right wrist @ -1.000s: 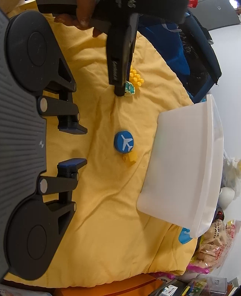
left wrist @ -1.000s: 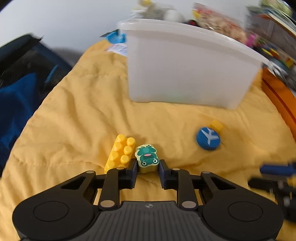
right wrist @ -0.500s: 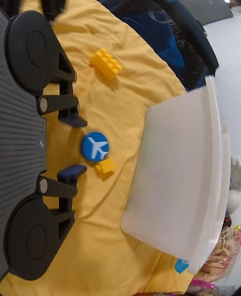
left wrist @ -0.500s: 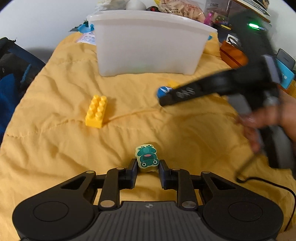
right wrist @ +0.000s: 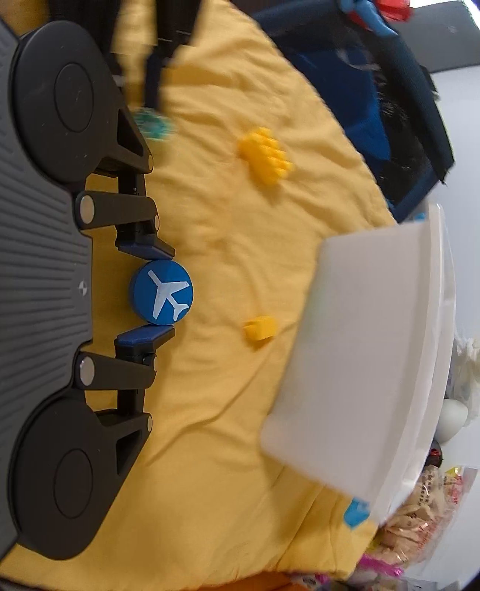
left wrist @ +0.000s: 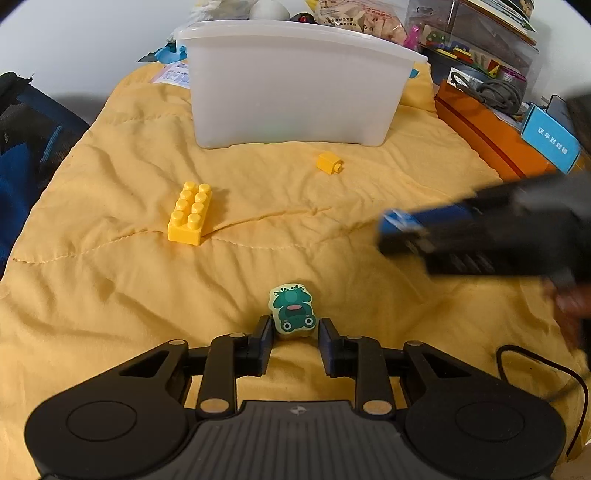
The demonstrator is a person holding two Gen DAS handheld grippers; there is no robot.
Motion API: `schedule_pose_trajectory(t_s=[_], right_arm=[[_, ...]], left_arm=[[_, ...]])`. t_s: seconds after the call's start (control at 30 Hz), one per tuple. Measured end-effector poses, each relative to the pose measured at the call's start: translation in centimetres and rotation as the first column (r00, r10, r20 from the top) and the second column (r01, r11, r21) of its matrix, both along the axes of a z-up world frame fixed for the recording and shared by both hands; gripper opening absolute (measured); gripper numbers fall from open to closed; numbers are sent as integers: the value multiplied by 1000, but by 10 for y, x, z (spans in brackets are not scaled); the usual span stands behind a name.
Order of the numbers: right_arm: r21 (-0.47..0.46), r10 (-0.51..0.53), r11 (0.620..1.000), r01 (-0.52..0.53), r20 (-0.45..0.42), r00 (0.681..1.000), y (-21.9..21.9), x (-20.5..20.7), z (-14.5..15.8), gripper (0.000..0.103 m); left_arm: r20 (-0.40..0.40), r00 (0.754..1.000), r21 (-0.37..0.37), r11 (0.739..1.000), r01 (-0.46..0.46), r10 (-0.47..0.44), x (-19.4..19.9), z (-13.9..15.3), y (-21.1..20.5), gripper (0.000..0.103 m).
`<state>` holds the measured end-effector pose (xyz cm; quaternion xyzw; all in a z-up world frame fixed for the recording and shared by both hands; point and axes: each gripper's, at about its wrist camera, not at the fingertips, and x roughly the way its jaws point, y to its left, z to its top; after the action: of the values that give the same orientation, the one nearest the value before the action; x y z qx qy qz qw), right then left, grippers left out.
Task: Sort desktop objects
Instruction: 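Grasp the green frog block with the left tool while the right tool grasps the blue airplane disc, then carry the frog block and airplane disc with both tools over the white bin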
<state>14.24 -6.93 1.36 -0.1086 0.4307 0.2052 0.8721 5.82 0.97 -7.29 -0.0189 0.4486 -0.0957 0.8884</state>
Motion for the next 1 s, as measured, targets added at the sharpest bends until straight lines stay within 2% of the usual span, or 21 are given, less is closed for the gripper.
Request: schedule_pose_trajectory(t_s=[0.2, 0.27, 0.3, 0.43, 0.47, 0.5, 0.7, 1.0], right_arm=[[7, -60, 998, 61, -20, 998, -7, -15, -9, 44], [-1, -56, 998, 56, -25, 998, -7, -15, -8, 62], [-9, -56, 998, 56, -22, 998, -7, -16, -9, 62], [-17, -45, 999, 45, -18, 999, -6, -19, -10, 55], [-9, -40, 999, 39, -19, 999, -5, -19, -10, 45], [-9, -35, 999, 35, -16, 999, -5, -20, -9, 42], [-16, -14, 1000, 13, -15, 1000, -4, -22, -5, 42], [-29, -7, 1000, 7, 34, 999, -12, -25, 13, 42]], left_arm=[[23, 1000, 21, 1000, 2, -3, 1, 1, -6, 33], [50, 999, 46, 999, 13, -15, 0, -2, -7, 28], [60, 998, 53, 999, 11, -14, -1, -2, -8, 27], [58, 998, 35, 999, 2, -4, -1, -1, -5, 27], [59, 998, 37, 999, 2, -5, -1, -1, -5, 27], [61, 998, 40, 999, 5, -7, -2, 0, -6, 27], [80, 997, 34, 999, 11, -13, -5, 8, -8, 27], [161, 987, 58, 998, 3, -12, -5, 36, -8, 27]])
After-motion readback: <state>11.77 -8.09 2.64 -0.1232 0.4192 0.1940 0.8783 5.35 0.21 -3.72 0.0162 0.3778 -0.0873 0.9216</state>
